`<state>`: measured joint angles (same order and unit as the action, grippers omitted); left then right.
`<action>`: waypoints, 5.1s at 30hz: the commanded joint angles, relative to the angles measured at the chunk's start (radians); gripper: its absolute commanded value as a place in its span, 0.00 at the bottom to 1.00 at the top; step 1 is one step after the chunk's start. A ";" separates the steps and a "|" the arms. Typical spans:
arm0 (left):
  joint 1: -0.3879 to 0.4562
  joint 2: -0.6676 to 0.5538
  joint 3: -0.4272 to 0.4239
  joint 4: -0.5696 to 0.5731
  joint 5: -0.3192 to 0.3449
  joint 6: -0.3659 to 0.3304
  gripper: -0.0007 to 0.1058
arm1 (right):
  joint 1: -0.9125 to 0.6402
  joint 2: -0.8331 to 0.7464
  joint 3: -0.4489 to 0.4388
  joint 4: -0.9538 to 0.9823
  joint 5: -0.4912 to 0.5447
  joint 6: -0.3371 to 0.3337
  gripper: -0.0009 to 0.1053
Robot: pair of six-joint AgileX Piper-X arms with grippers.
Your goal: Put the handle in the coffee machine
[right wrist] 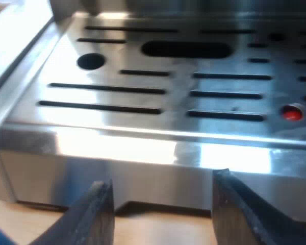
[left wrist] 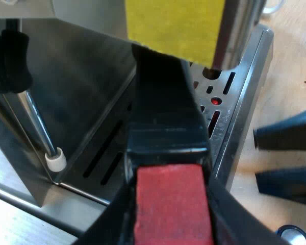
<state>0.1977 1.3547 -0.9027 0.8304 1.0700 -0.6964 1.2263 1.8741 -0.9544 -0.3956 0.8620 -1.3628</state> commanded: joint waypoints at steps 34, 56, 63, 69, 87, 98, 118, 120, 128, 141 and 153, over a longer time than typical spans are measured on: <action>0.000 -0.027 -0.022 0.005 0.350 0.013 0.01 | -0.144 0.086 -0.077 -0.588 -0.008 -0.557 0.44; 0.000 -0.027 -0.022 0.005 0.350 0.013 0.01 | -0.188 0.086 -0.158 -0.641 -0.038 -0.653 0.19; 0.000 -0.027 -0.022 0.005 0.350 0.013 0.01 | -0.188 0.086 -0.158 -0.680 -0.041 -0.653 0.19; 0.000 -0.027 -0.022 0.005 0.350 0.013 0.01 | -0.188 0.086 -0.164 -0.708 -0.070 -0.681 0.19; 0.000 -0.027 -0.022 0.015 0.344 0.013 0.01 | -0.214 0.086 -0.175 -0.707 -0.176 -0.685 0.46; 0.000 -0.027 -0.022 0.027 0.338 0.013 0.01 | -0.214 0.086 -0.175 -0.749 -0.164 -0.685 0.30; 0.000 -0.027 -0.022 0.027 0.268 0.014 0.49 | -0.214 0.086 -0.175 -0.853 -0.141 -0.709 0.30; 0.000 -0.027 -0.022 0.035 0.268 0.013 0.57 | -0.214 0.086 -0.175 -0.868 -0.141 -0.709 0.30; 0.000 -0.027 -0.022 0.035 0.216 0.013 0.58 | -0.214 0.086 -0.197 -0.872 -0.141 -0.713 0.30; 0.055 -0.027 -0.022 0.032 0.216 0.019 0.58 | -0.214 0.086 -0.198 -0.887 -0.134 -0.727 0.30; 0.179 -0.027 -0.026 0.004 0.221 0.021 0.58 | -0.214 0.086 -0.198 -0.887 -0.131 -0.727 0.30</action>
<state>0.3675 1.3367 -0.9189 0.8374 1.2650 -0.6776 1.0105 2.0096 -1.1066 -1.1378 0.7695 -2.0623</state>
